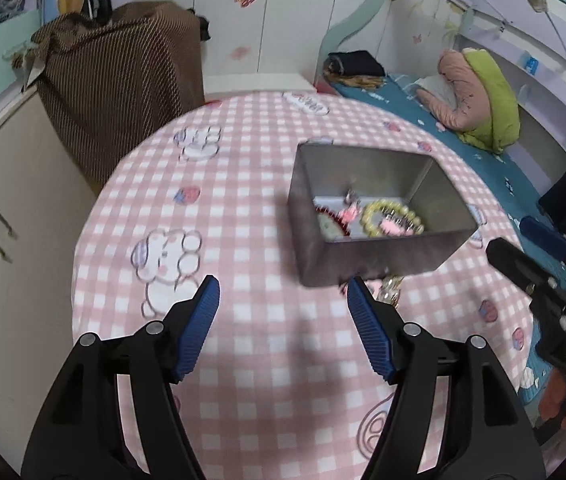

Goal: Organize jewelry
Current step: 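Withdraw both tools from the tin box toward the remaining charms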

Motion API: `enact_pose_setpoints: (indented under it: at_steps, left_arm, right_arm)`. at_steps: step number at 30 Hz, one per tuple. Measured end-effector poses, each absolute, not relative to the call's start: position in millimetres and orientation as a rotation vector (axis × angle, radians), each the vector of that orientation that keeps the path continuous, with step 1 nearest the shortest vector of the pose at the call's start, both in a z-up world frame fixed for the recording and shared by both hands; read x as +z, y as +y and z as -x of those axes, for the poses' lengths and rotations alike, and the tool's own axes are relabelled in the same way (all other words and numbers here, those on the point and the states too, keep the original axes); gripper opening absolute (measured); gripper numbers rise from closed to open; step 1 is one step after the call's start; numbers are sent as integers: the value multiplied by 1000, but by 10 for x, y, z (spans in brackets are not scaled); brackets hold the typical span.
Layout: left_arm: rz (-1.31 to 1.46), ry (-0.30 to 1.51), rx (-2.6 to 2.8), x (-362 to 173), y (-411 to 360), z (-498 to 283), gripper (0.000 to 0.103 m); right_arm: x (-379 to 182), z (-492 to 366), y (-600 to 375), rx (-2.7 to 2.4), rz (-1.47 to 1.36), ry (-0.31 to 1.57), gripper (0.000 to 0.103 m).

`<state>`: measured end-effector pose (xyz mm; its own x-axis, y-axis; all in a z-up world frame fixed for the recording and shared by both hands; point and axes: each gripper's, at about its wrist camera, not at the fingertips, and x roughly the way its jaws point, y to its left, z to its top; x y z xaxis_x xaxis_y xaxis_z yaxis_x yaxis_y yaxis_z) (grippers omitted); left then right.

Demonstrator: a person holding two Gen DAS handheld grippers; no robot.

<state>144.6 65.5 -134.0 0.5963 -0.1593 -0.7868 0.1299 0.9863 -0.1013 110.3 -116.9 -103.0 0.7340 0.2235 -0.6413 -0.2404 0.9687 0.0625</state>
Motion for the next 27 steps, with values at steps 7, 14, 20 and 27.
enact_pose_setpoints:
  at_steps: [7, 14, 20, 27]
  left_arm:
    - [52, 963, -154, -1540, 751, -1363, 72]
    - [94, 994, -86, -1666, 920, -1327, 72]
    - [114, 997, -61, -1701, 1045, -1313, 72]
    - [125, 1000, -74, -1739, 1081, -1316, 72]
  right_arm:
    - [-1321, -1050, -923, 297, 89, 763, 76]
    - [-1485, -1061, -698, 386, 121, 810, 51]
    - [-1558, -1085, -579, 431, 130, 842, 38]
    - [-1663, -1178, -512, 435, 148, 874, 26]
